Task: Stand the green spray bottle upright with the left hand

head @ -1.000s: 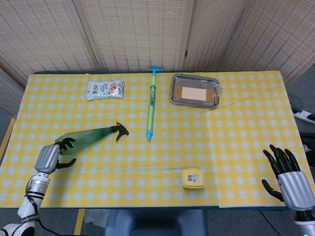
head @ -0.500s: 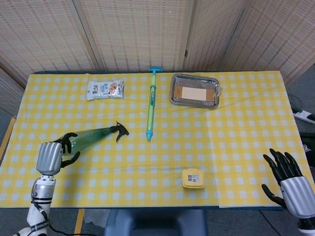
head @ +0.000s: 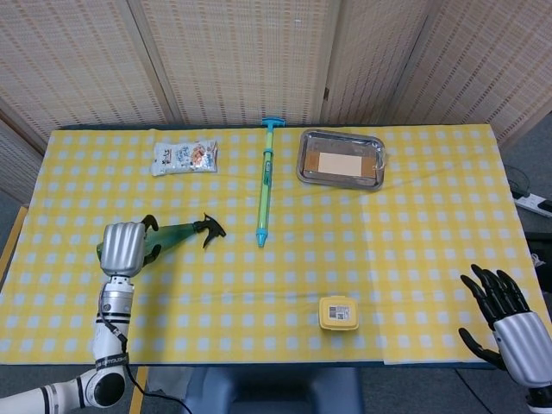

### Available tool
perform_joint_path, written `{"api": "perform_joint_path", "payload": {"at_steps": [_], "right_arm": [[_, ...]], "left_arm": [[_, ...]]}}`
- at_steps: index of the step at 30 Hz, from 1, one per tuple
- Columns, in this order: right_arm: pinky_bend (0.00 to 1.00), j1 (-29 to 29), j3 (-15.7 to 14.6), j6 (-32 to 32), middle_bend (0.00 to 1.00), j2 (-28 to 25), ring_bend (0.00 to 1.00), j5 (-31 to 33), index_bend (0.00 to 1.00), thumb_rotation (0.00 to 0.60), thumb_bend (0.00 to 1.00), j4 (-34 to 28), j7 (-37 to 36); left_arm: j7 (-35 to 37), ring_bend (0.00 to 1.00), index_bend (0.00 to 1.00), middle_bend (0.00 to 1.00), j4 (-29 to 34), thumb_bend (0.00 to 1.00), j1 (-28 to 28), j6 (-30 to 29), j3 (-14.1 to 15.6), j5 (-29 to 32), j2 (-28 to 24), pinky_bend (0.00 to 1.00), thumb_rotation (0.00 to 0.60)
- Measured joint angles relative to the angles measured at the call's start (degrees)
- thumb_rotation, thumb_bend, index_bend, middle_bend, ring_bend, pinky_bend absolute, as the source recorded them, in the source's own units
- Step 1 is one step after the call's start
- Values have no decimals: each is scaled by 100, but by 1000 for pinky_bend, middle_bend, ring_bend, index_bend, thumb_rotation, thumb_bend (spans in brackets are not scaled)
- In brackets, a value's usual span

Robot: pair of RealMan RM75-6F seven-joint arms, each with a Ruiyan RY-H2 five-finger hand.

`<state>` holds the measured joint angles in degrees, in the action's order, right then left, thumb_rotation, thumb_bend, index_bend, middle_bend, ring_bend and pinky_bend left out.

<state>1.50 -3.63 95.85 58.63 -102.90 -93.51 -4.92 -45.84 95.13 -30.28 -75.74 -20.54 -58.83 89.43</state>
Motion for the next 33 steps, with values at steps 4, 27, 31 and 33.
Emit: {"api": "perform_joint_path", "payload": {"at_steps": [4,27,31,33], "right_arm": [[0,-35,10,-63,0,-51,0,63,0,600,331,15,-179],[0,-4,183,238,0,-310,0,322,0,600,331,223,-1183],[0,21,207,317,0,-356,0,361,0,600,331,257,-1359],[0,35,227,356,0,-372,0,391,0,600,331,287,-1443]], "left_arm": [[-680,1000,466,1000,-130,265,-523,258,-230,862,235,1000,600],[-1355,1000,438,1000,-2109,231,-2326,1323,-565,3223,1070,1000,600],[-1296,1000,443,1000,-2534,231,-2489,1522,-544,3454,1208,1000,600],[-1271,1000,443,1000,-2755,232,-2558,1632,-519,3582,1276,1000,600]]}}
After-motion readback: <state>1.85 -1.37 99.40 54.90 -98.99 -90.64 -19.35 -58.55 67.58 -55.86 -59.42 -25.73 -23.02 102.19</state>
